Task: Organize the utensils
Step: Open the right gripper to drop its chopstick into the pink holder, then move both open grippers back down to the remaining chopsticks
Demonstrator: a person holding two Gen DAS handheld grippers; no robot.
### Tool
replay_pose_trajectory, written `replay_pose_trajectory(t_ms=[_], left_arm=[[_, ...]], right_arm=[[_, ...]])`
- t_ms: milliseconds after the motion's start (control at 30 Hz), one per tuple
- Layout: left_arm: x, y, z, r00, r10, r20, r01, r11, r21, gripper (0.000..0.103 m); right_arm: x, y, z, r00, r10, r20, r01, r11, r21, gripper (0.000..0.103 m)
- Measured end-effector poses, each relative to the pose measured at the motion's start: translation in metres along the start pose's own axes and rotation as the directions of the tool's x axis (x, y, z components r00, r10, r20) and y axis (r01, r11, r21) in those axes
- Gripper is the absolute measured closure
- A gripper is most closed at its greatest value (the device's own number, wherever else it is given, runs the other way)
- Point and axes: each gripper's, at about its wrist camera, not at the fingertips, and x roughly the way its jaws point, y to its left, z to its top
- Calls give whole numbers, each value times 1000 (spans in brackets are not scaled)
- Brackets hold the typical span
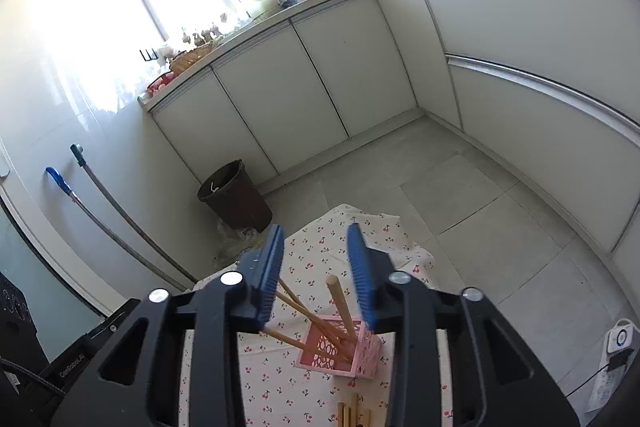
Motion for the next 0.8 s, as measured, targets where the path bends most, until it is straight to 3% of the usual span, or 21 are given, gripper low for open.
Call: replay_pose_trajectory(t_ms=[133, 333, 400, 633, 800], left_arm=[[7, -2, -9, 999, 12, -46, -11, 1000, 26, 63], [16, -6, -26, 992, 44, -117, -36, 997, 68, 46], [19, -7, -34, 988, 65, -138, -52, 994, 93, 42], [24, -5, -57, 976, 118, -185, -91, 985, 149, 30], [25, -2, -75, 964, 147, -221, -112, 980, 164, 18]], right_arm=[[-7, 6, -10, 999, -35, -10, 34, 998, -54, 64], [-10, -5, -33, 993, -91, -69, 85, 993, -82, 48], [-9, -8, -45, 987, -126, -99, 115, 987, -110, 40], [-10, -5, -74, 967, -223, -122, 197, 961, -192, 35], [-7, -12, -98, 947, -266, -183, 227, 951, -209, 19]])
